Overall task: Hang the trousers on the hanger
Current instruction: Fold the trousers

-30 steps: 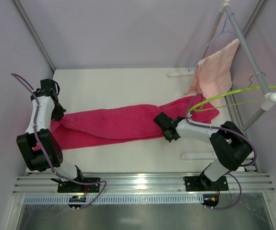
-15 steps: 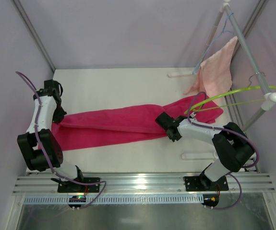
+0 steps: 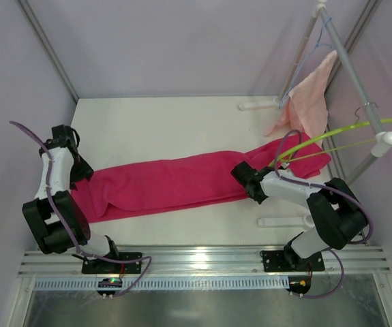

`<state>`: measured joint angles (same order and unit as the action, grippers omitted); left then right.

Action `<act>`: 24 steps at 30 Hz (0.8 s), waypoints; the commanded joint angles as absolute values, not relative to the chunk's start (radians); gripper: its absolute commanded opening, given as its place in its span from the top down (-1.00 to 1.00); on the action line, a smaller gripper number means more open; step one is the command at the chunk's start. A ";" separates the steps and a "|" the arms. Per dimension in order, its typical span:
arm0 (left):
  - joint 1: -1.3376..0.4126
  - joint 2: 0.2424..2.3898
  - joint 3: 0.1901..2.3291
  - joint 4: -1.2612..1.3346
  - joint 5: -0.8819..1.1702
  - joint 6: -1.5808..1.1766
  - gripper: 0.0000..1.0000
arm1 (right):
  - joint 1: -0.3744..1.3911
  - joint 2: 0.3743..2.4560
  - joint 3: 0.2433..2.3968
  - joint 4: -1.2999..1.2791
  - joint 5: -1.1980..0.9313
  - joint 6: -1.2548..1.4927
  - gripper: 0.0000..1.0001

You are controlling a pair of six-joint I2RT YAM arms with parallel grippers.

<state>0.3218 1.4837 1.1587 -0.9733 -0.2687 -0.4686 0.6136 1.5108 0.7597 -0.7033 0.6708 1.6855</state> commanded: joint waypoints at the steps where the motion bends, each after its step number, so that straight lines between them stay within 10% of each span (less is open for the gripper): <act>1: 0.357 1.422 1.186 -0.908 -0.170 -0.494 -0.06 | 0.609 1.460 0.733 -0.735 0.778 1.640 0.93; 24: 0.413 1.738 1.098 -0.810 -0.077 -0.468 0.00 | 0.606 1.362 0.629 -0.563 0.746 1.522 0.93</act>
<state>0.4072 1.7084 1.1027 -0.8394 -0.0586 -0.4641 0.6128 1.3975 0.6498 -0.5957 0.6926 1.5459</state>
